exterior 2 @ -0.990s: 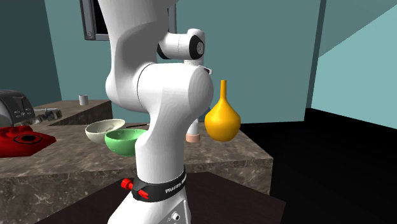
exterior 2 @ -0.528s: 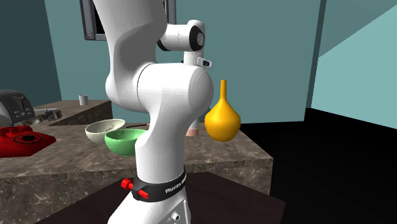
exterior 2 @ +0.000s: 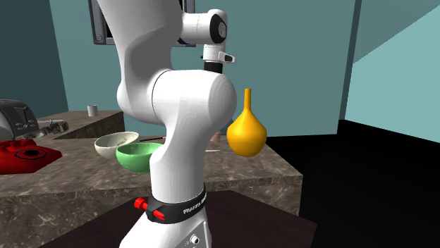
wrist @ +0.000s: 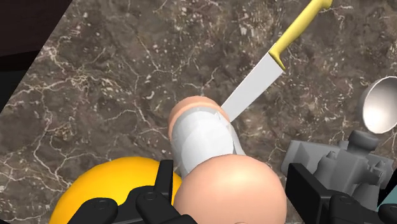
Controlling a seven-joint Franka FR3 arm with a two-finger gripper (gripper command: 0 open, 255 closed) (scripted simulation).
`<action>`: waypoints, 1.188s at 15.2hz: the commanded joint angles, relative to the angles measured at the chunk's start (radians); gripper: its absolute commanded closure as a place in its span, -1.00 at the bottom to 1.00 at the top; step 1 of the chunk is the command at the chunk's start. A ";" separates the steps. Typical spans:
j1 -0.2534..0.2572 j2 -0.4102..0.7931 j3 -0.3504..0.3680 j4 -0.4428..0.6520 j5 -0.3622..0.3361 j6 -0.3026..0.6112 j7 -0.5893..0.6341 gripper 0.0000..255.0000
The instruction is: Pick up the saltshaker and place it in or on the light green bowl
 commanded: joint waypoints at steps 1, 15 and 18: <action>-0.001 -0.013 -0.005 0.019 -0.002 -0.032 0.001 1.00; -0.007 -0.051 -0.027 0.176 -0.019 -0.227 0.018 1.00; 0.002 -0.081 -0.021 0.180 -0.011 -0.258 0.034 1.00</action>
